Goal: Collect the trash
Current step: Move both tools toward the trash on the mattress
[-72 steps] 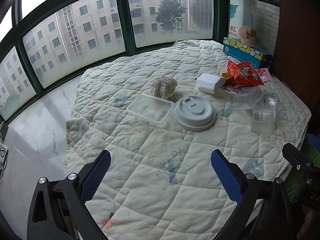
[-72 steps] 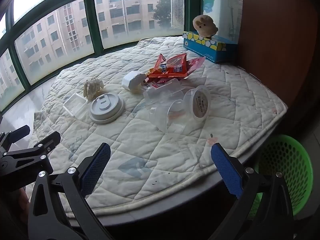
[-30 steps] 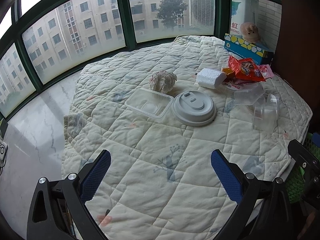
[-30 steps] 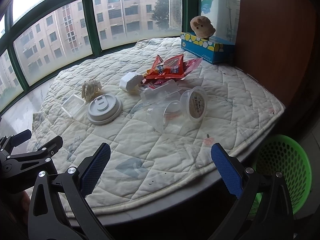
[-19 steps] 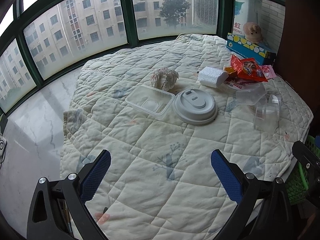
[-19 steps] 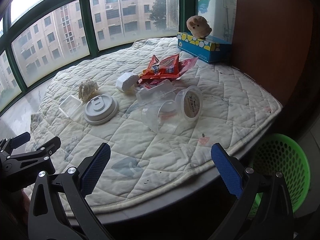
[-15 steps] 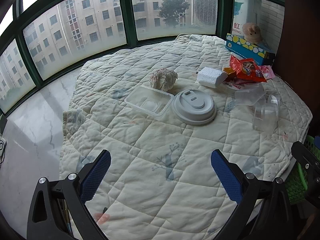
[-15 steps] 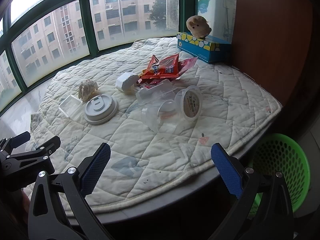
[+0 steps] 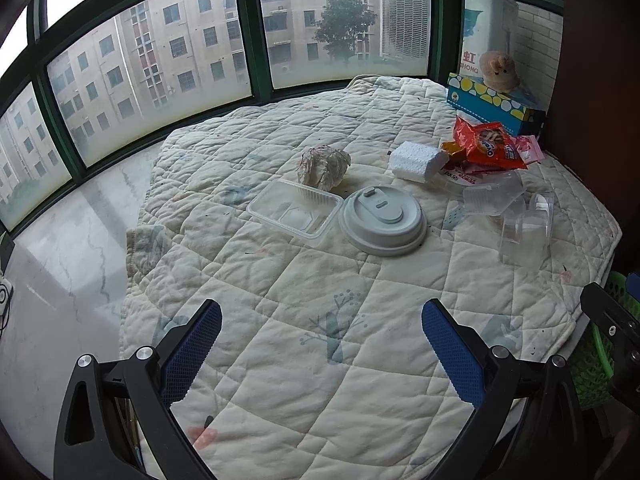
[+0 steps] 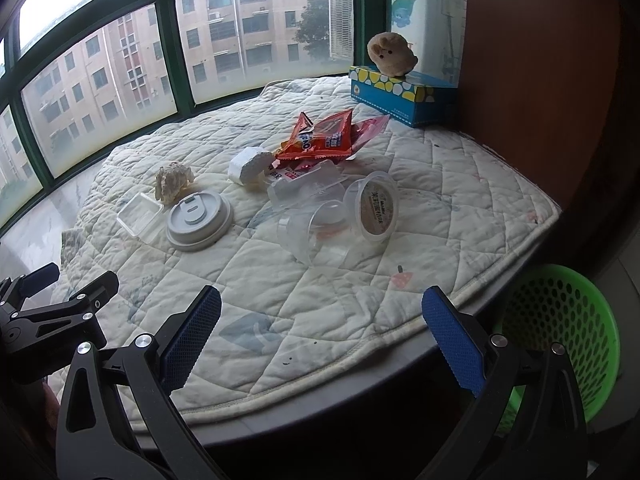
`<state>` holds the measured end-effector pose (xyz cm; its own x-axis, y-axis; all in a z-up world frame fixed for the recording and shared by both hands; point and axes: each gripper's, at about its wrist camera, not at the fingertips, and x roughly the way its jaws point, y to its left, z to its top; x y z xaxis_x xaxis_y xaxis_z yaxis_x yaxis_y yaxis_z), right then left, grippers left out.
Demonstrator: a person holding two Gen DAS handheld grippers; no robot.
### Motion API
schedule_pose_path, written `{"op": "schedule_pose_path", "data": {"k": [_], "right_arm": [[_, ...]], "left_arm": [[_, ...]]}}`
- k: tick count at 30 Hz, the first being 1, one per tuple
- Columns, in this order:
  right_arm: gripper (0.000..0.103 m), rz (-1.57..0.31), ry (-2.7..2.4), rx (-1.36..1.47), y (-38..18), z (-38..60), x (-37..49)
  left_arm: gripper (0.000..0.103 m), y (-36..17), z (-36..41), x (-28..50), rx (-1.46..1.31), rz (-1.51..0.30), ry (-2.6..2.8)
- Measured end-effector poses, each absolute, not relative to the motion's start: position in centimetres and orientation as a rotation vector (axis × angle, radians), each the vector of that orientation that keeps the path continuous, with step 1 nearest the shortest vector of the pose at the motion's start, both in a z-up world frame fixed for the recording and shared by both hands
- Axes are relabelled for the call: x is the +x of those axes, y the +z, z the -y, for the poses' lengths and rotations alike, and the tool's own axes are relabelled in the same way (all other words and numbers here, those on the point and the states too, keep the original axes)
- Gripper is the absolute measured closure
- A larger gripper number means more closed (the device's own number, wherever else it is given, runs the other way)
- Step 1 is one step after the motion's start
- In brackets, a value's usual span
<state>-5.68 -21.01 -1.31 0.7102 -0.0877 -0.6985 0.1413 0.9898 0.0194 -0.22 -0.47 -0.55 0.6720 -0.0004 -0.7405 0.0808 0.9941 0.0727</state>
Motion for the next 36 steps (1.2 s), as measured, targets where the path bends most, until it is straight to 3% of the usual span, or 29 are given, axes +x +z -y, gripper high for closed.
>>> {"op": "schedule_pose_path", "data": {"k": [36], "right_arm": [[0.004,-0.762,-0.183,0.115,0.1,25.5,-6.2]], "left_arm": [[0.006,1.6,3.3,0.4,0.129,-0.822,-0.131]]}}
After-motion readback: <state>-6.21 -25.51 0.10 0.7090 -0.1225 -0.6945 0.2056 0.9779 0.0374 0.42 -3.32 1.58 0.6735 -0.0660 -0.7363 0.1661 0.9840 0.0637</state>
